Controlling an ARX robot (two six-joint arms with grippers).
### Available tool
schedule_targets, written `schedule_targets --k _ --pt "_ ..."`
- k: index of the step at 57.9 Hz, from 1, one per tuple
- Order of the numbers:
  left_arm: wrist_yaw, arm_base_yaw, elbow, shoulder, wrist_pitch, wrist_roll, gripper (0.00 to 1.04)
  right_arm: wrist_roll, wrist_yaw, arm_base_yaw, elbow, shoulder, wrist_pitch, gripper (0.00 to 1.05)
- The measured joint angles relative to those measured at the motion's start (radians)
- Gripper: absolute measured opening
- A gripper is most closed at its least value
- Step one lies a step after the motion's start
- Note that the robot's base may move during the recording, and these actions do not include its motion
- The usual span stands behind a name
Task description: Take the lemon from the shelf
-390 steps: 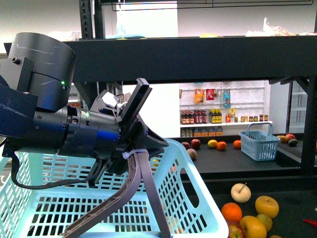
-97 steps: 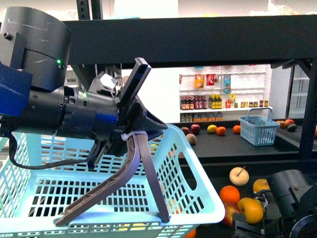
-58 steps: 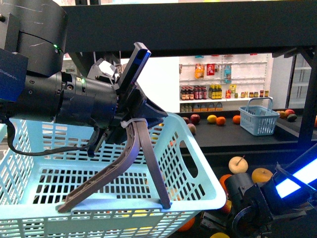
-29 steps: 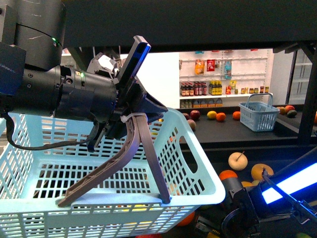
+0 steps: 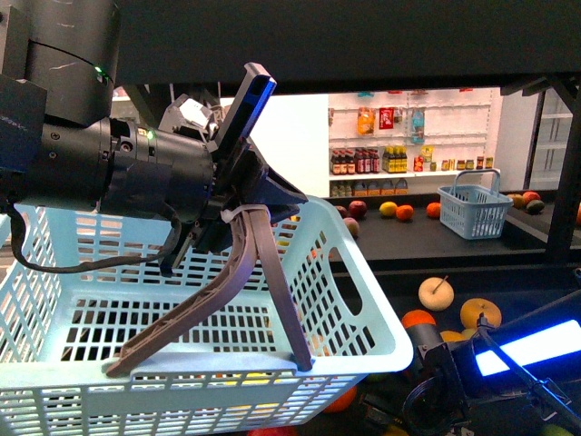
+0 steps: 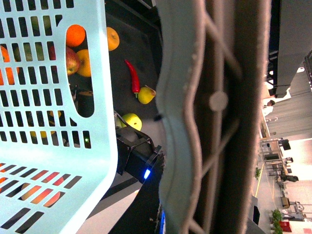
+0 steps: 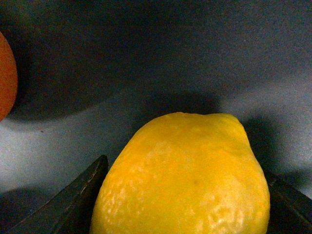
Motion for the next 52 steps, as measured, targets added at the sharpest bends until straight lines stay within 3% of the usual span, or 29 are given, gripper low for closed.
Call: schedule_targets --k 11,22,31,40,47,52 --pt "0.0 0.0 0.0 0.0 0.0 0.0 0.11 0.0 -0.009 -0.004 -0.034 -0.014 0.021 0.72" --pt "0.0 0.0 0.0 0.0 0.0 0.0 0.11 -0.015 0.019 -0.024 -0.19 -0.111 0.073 0.72" --pt "0.0 0.0 0.0 0.0 0.0 0.0 0.11 -0.068 0.082 -0.08 -0.366 -0.246 0.155 0.72" --pt "0.0 0.0 0.0 0.0 0.0 0.0 0.11 -0.126 0.082 -0.159 -0.53 -0.406 0.265 0.72" --pt "0.0 0.0 0.0 0.0 0.0 0.0 0.11 -0.159 0.029 -0.218 -0.667 -0.598 0.328 0.72" --pt "0.0 0.0 0.0 0.0 0.0 0.0 0.11 -0.14 -0.101 -0.211 -0.745 -0.775 0.334 0.72"
